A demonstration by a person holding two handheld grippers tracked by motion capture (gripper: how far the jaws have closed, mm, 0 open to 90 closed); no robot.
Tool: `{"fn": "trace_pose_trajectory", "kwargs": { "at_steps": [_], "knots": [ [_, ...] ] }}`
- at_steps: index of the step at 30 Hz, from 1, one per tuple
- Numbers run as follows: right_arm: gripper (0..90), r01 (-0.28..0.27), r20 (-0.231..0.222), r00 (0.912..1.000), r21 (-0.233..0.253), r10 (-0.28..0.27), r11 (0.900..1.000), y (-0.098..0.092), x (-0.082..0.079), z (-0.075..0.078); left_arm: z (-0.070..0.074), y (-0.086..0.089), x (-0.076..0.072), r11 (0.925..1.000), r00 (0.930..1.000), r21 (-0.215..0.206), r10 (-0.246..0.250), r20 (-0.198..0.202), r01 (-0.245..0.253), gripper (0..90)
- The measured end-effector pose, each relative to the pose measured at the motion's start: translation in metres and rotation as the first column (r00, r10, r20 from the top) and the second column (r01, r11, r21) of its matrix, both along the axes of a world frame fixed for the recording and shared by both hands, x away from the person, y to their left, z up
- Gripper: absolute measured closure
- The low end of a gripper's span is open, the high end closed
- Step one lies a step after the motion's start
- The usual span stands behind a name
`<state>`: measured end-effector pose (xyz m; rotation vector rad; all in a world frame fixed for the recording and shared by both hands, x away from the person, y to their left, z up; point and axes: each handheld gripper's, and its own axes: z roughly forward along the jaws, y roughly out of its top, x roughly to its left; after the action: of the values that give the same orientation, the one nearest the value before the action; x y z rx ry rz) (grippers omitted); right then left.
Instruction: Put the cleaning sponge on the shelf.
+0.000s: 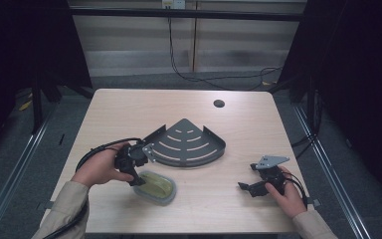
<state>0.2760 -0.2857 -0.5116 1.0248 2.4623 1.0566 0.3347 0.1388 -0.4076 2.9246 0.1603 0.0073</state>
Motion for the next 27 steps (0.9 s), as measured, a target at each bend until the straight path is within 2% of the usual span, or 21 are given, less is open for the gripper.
{"fn": "trace_pose_trajectory", "kwargs": {
  "at_steps": [8, 11, 16, 17, 20, 21, 27],
  "knots": [
    [10.5, 0.0, 0.0, 1.0, 0.0, 0.0, 1.0, 0.0, 0.0, 0.0, -0.002, -0.014, -0.006, 0.9977, 0.9978, 0.011, -0.066, -0.003, 0.066, 41.8],
    [10.5, 0.001, 0.001, 1.0, -0.002, -0.001, 1.0, 0.0, 0.0, 0.0, -0.003, -0.023, -0.008, 0.9947, 0.9949, 0.019, -0.101, -0.006, 0.101, 44.5],
    [10.5, 0.001, 0.001, 1.0, -0.002, -0.001, 1.0, 0.0, 0.0, 0.0, -0.005, -0.033, -0.01, 0.991, 0.9914, 0.032, -0.13, -0.014, 0.13, 48.7],
    [10.5, 0.0, 0.001, 1.0, -0.001, 0.0, 1.0, 0.0, 0.0, 0.0, -0.006, -0.035, -0.009, 0.9901, 0.9905, 0.028, -0.137, -0.001, 0.137, 50.1],
    [10.5, 0.001, 0.001, 1.0, -0.002, -0.001, 1.0, 0.0, 0.0, 0.0, -0.007, -0.04, -0.01, 0.9883, 0.9887, 0.032, -0.148, -0.021, 0.149, 52.7],
    [10.5, 0.0, 0.001, 1.0, -0.002, 0.0, 1.0, 0.0, 0.0, 0.0, -0.008, -0.042, -0.01, 0.9858, 0.9866, 0.04, -0.163, -0.013, 0.163, 56.4],
    [10.5, 0.001, 0.001, 1.0, -0.002, -0.001, 1.0, 0.0, 0.0, 0.0, -0.007, -0.047, -0.011, 0.986, 0.9877, 0.058, -0.156, -0.008, 0.157, 68.9]
  ]
}}
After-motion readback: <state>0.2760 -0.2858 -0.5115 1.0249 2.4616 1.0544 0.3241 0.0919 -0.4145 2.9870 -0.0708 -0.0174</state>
